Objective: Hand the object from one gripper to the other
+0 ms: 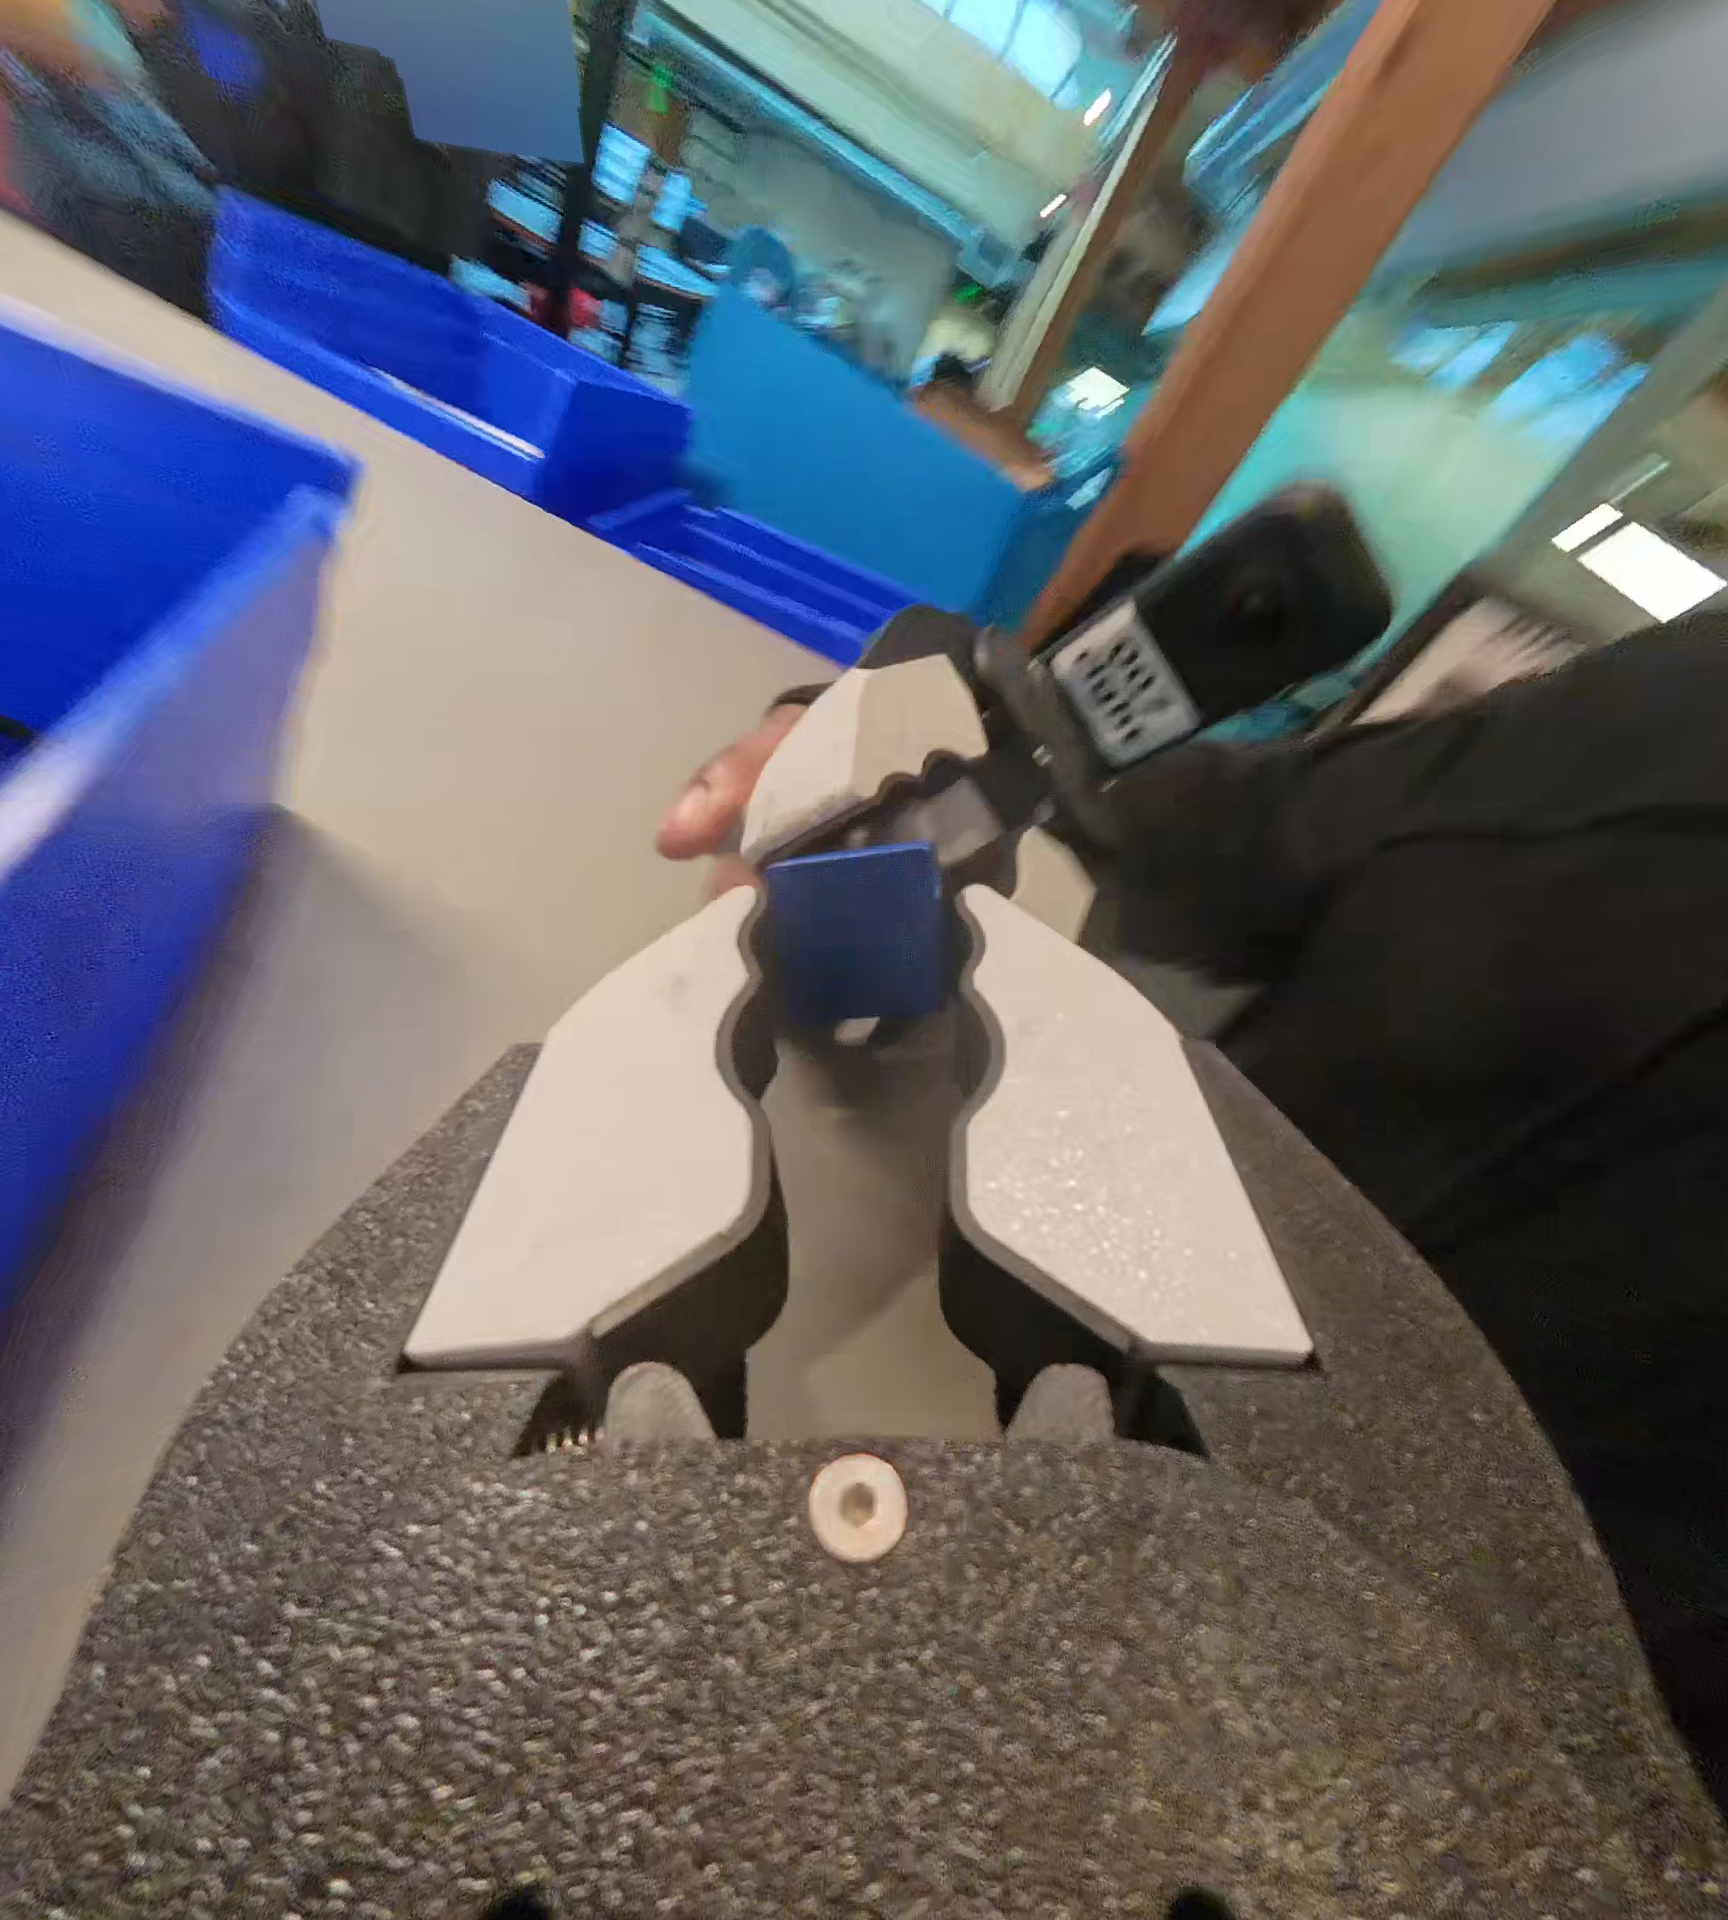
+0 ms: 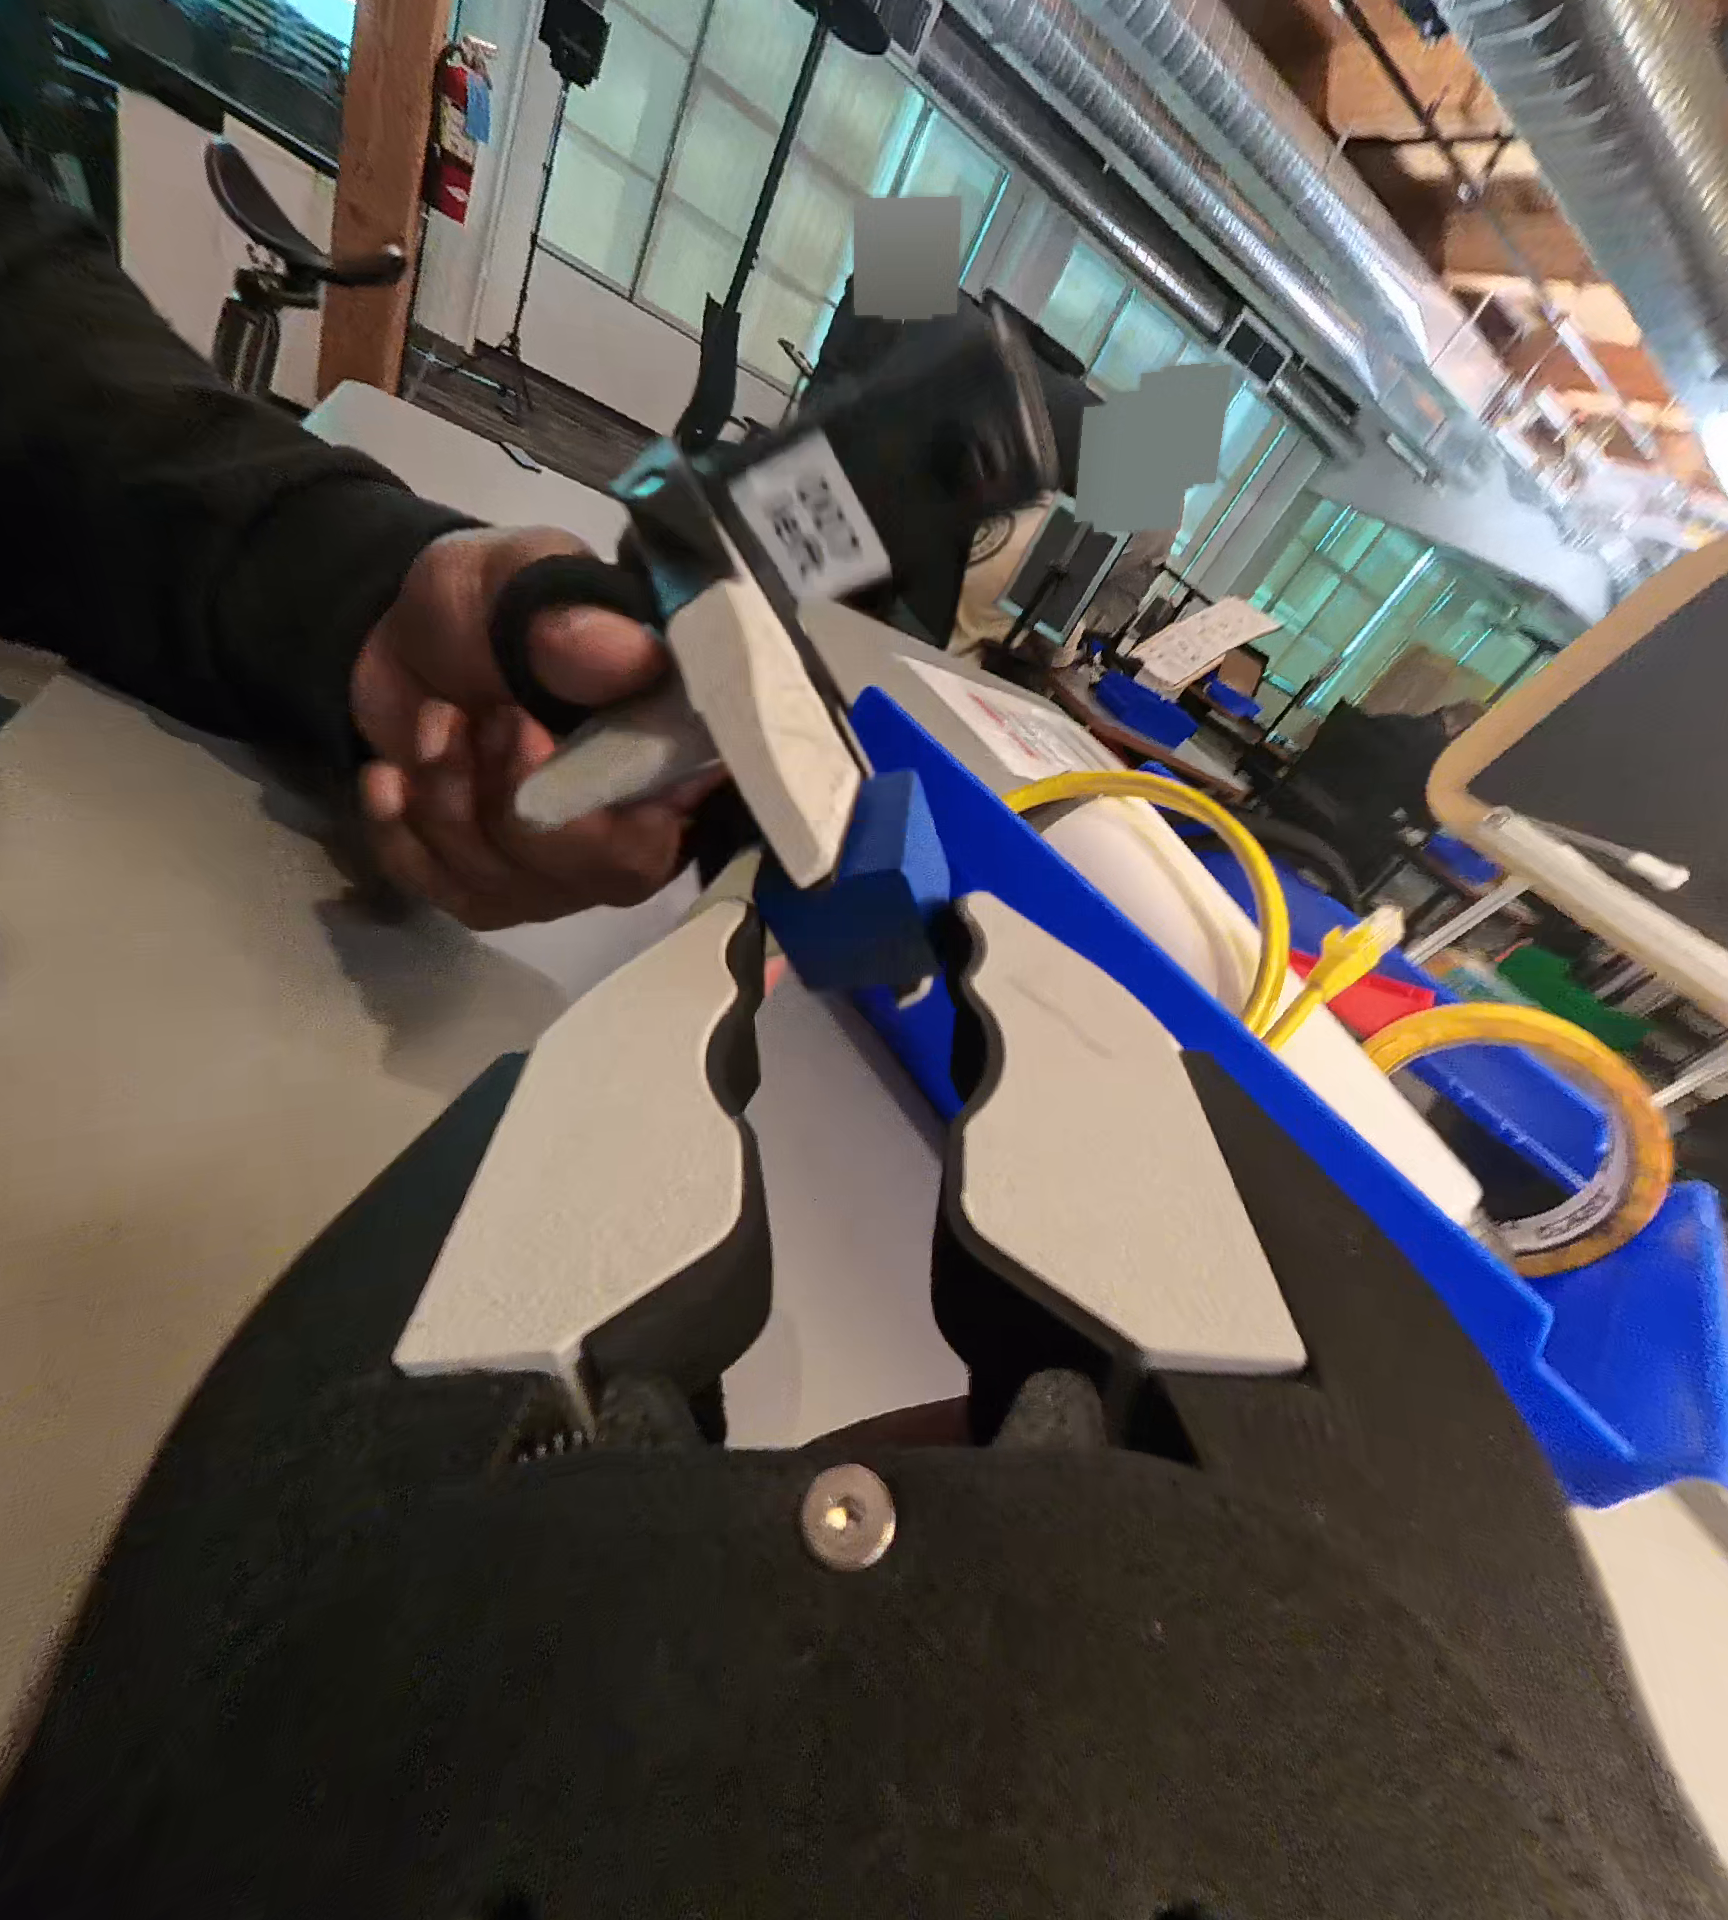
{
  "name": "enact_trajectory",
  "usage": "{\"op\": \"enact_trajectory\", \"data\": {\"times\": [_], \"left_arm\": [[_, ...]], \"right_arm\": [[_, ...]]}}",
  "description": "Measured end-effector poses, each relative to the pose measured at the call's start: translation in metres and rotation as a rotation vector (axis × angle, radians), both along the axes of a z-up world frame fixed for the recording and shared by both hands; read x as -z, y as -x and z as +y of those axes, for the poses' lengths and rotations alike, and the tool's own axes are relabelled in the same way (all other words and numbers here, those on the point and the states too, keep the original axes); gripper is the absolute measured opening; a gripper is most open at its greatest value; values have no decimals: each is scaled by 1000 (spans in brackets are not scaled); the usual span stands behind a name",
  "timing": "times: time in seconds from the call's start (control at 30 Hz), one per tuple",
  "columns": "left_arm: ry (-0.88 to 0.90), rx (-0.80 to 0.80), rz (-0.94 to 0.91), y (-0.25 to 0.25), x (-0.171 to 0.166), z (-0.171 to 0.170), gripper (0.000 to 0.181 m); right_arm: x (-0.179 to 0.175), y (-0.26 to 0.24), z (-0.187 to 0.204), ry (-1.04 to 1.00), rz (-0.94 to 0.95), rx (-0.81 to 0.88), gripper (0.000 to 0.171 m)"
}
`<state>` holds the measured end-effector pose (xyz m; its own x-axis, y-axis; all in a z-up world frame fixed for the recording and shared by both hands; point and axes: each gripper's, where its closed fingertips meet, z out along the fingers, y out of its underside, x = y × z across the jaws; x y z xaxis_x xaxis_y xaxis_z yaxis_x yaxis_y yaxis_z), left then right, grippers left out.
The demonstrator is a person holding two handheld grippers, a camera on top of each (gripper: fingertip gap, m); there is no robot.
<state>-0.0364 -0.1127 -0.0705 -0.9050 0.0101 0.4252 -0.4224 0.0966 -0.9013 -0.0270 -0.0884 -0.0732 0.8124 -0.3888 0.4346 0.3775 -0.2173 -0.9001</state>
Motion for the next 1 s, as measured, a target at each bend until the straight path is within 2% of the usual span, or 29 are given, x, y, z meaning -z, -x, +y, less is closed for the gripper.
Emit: {"op": "enact_trajectory", "data": {"times": [0.1,0.2,0.3,0.4,0.47,0.53,0.6,0.67,0.83,0.9,1.0], "left_arm": [[-146,-225,-545,-20,-3,11,31],[-285,-375,-885,-33,-2,17,31],[-357,-420,-980,-37,7,15,31],[-417,-432,-1050,-39,17,12,31],[-433,-410,-1098,-34,23,8,31],[-445,-422,-1126,-34,25,6,31],[-446,-401,-1082,-35,29,5,31],[-440,-367,-930,-38,35,7,36],[-246,-236,-303,-35,24,10,45],[-150,-172,-98,-31,16,9,47],[-93,-106,90,-26,17,7,49]], "right_arm": [[0,-8,-5,-51,196,-15,34],[-1,-15,-7,-141,462,-49,35],[1,-16,-5,-223,707,-95,42],[9,-13,2,-238,850,-111,48],[17,-13,6,-213,880,-81,45],[20,-13,6,-197,852,-51,31],[23,-17,3,-149,773,5,31],[22,-27,-5,-83,622,104,30],[13,-47,-32,210,43,352,29],[14,-45,-33,324,-162,384,30],[14,-33,-23,406,-372,357,30]]}}
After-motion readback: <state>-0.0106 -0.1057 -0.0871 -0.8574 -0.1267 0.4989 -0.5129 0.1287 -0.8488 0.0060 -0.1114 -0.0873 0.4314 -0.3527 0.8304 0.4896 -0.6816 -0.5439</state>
